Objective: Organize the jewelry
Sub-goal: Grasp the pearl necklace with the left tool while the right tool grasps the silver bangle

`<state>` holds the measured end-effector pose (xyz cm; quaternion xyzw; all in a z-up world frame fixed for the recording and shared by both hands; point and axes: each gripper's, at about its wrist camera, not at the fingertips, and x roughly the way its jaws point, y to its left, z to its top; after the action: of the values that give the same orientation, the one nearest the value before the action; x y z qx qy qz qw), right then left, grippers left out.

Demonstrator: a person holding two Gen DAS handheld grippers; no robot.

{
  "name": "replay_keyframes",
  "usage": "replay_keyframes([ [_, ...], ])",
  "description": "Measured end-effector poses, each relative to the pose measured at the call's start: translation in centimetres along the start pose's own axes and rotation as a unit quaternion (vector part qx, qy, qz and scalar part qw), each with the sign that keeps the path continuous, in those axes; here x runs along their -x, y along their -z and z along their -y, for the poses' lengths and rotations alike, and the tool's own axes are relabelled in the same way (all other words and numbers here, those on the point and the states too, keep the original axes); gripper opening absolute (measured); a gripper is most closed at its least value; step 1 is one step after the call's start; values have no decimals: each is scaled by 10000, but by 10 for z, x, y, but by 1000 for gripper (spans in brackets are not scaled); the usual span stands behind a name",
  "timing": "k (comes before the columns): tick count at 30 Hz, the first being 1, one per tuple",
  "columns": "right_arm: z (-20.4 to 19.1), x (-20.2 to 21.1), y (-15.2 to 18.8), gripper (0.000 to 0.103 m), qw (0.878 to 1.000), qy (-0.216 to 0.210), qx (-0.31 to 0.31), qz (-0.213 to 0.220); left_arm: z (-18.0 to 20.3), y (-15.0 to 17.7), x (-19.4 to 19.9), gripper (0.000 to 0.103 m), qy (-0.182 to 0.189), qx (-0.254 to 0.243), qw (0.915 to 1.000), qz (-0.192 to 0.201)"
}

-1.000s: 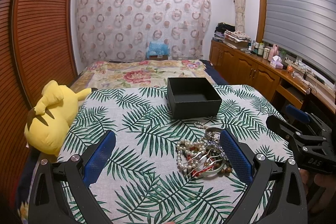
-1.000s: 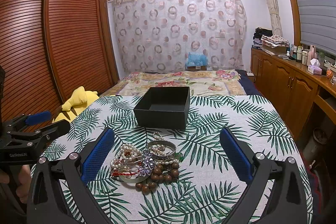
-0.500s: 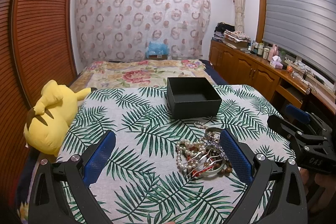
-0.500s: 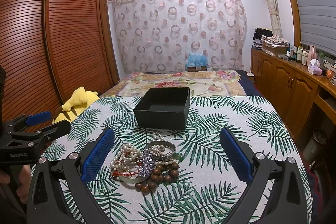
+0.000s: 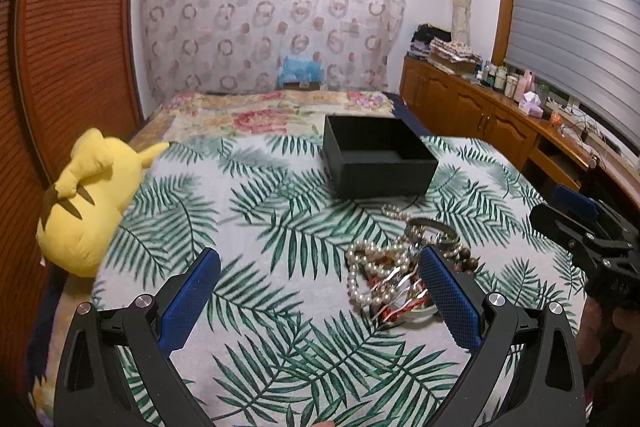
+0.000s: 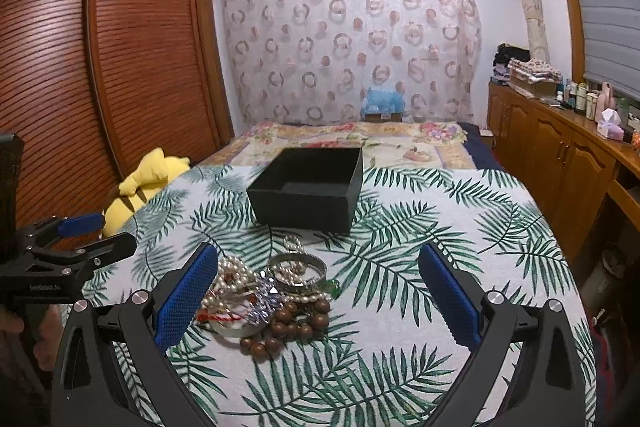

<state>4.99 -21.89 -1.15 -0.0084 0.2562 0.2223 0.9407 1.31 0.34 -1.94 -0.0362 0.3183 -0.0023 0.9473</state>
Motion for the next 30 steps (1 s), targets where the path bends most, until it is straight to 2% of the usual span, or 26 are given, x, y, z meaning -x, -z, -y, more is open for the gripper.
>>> replay_keyframes([
  [2,2,-6,2,98,9999,-36,76,-112,-3,4,-8,96,42,16,10000,-85],
  [7,5,-28,6,83,9981,-251,316,-461,-5,12,-23,96,144,14,9995,-268],
  [13,13,-57,6,59,9936,-497,508,-880,-3,21,-35,96,279,-100,9986,-430],
  [15,18,-69,5,48,9913,-583,514,-1060,-2,22,-40,96,339,-120,9980,-521],
  [18,23,-82,3,38,9881,-722,466,-1274,-2,23,-46,96,440,-175,9973,-567],
  [27,20,-128,3,38,9731,-1096,571,-1943,7,13,-68,96,845,-375,9926,-785],
  [30,24,-137,2,38,9698,-1146,508,-2093,13,7,-74,90,1002,-487,9903,-833],
])
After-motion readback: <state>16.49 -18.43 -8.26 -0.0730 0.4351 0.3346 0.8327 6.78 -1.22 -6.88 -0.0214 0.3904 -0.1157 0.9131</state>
